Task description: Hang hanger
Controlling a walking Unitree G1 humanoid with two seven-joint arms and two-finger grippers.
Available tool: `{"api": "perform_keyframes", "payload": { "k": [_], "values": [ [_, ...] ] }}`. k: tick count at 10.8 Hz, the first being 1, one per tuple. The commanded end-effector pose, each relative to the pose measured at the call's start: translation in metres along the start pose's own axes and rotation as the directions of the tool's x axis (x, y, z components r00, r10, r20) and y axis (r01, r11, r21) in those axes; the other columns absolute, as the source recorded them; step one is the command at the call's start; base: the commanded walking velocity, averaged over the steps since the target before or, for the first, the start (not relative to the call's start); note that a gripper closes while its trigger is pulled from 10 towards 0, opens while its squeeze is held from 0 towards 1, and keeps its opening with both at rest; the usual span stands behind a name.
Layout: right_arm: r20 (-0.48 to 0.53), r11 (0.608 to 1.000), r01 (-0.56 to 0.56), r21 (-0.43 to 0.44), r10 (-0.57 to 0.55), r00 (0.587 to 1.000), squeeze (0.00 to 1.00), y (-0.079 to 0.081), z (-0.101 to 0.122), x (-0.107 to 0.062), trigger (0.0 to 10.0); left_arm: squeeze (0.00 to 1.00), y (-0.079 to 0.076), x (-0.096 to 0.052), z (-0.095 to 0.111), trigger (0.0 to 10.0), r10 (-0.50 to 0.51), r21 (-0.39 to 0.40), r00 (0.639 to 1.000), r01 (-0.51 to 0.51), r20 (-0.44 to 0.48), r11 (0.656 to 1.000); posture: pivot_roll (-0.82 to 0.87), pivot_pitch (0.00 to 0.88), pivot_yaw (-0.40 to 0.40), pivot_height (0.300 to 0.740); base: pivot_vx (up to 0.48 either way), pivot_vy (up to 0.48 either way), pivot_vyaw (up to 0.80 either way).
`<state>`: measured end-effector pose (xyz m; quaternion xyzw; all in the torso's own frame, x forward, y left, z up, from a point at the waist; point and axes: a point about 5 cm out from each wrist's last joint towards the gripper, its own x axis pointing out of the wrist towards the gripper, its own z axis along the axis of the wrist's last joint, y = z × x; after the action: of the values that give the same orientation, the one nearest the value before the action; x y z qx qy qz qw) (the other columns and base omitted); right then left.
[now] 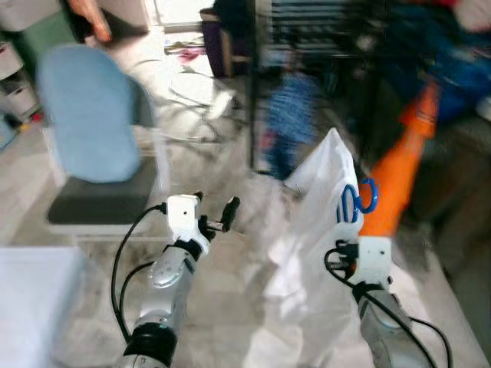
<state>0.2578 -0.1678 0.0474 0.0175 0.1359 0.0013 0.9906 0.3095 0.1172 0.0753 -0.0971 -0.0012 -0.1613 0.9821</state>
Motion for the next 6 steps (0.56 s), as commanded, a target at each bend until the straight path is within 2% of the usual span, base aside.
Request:
{"api": "perform_keyframes", "payload": {
  "k": [1,4,5,6],
  "values": [
    [0.035,1.0,-0.004,-0.009,0.004,0.999,0.0,0.0007,0.007,-0.0003,10.0,0.0,0.0017,-0.0008,-0.0001,10.0,0.003,0.004,1.0,-0.003,-0.003,1.0,-0.15,0.103,0.037,0.74,0.304,0.304,0.0],
    [0.035,1.0,-0.004,-0.009,0.004,0.999,0.0,0.0007,0.007,-0.0003,10.0,0.0,0.0017,-0.0008,-0.0001,10.0,0.003,0.004,1.0,-0.003,-0.003,1.0,-0.15,0.103,0.037,0.74,0.304,0.304,0.0],
    [0.045,1.0,0.012,0.002,-0.012,0.999,0.0,0.0003,0.0099,0.004,10.0,0.0,-0.0006,0.0031,-0.0013,10.0,0.001,-0.014,1.0,-0.001,-0.01,1.0,-0.16,0.091,0.058,0.74,0.0,0.0,0.0],
    [0.057,0.999,0.034,0.016,-0.034,0.998,0.0,0.0001,0.0136,0.0091,10.0,0.0,-0.0013,0.0063,-0.0073,10.0,0.017,-0.033,0.998,-0.019,-0.058,0.999,-0.16,0.093,0.058,0.74,0.0,0.0,0.0]
  ]
}}
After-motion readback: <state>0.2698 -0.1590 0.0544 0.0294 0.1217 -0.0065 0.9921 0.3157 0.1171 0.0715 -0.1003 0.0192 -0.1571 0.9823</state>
